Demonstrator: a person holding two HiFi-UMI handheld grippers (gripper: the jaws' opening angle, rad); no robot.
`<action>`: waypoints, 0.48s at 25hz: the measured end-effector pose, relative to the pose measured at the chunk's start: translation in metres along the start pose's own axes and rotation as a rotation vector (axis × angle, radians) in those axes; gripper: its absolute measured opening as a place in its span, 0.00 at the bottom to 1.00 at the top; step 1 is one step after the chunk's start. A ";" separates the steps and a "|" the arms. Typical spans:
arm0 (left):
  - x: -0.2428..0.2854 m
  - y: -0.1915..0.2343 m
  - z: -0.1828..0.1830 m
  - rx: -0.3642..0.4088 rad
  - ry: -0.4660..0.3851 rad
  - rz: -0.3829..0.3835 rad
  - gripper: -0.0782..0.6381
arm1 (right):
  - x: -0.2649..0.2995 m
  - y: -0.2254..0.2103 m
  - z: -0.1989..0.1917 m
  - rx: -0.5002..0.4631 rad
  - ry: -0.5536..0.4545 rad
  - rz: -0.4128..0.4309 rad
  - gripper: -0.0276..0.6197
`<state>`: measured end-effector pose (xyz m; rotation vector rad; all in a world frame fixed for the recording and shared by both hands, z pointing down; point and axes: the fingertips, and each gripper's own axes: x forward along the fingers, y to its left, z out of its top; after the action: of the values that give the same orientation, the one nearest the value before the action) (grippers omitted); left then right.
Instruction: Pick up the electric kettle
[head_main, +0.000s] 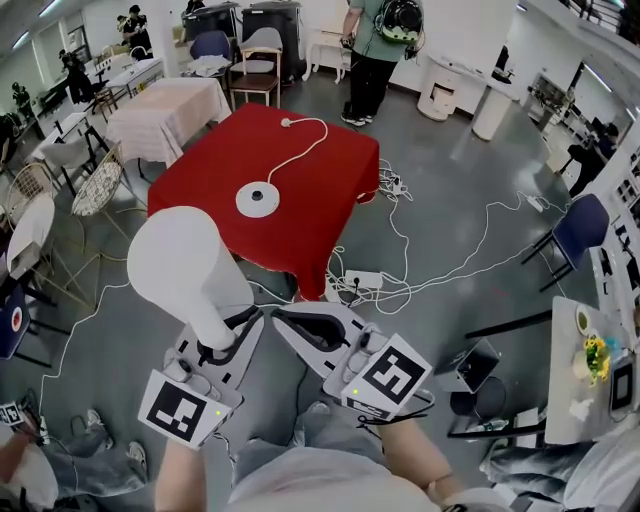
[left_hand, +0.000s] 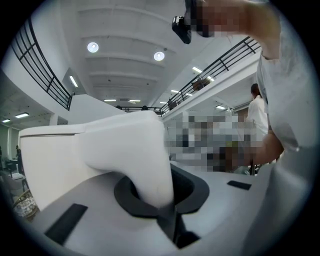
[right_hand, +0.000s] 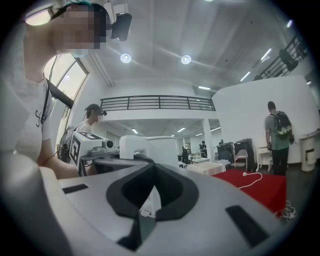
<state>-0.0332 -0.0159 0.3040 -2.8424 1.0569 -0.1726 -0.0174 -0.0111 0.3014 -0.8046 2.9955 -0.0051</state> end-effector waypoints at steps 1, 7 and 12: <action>-0.006 0.000 0.000 0.003 0.003 -0.001 0.15 | 0.003 0.005 0.001 0.000 -0.003 0.002 0.05; -0.054 0.004 -0.001 0.010 0.018 -0.013 0.15 | 0.024 0.051 0.005 -0.008 -0.012 -0.005 0.05; -0.094 0.007 -0.006 0.007 0.011 -0.033 0.15 | 0.038 0.087 0.000 -0.020 0.000 -0.038 0.05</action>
<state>-0.1092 0.0400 0.3027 -2.8574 1.0098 -0.1948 -0.0937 0.0448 0.2992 -0.8626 2.9843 0.0233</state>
